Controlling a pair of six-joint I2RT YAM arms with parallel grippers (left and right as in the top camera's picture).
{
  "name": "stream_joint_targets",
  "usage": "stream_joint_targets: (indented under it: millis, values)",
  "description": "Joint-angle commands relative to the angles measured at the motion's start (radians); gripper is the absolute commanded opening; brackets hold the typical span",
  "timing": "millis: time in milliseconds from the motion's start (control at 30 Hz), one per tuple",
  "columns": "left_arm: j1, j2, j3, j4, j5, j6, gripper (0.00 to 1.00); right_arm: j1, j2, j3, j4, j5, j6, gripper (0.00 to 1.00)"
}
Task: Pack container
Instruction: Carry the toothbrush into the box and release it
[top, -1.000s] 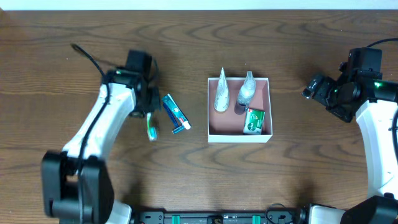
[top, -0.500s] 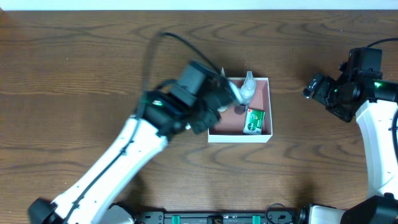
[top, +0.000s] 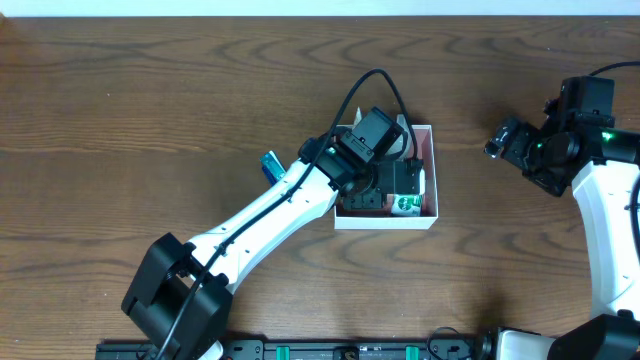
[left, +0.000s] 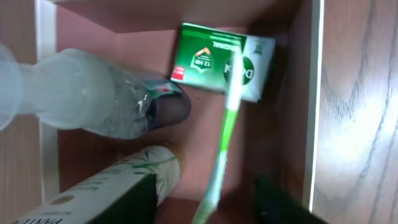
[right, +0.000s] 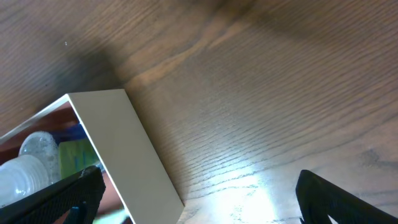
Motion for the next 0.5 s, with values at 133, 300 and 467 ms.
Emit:
stream_joint_targets:
  millis: [133, 300, 467]
  values:
    - [0.027, -0.169, 0.002, -0.068, -0.011, -0.281, 0.52, -0.006, -0.005, 0.001, 0.0, -0.011, -0.018, 0.99]
    - [0.129, -0.301, 0.002, -0.2, -0.164, -0.542, 0.52, -0.006, -0.005, 0.001, 0.007, -0.011, -0.017, 0.99]
    - [0.314, -0.298, -0.044, -0.198, -0.2, -0.861, 0.52, -0.006, -0.005, 0.001, 0.008, -0.011, -0.017, 0.99]
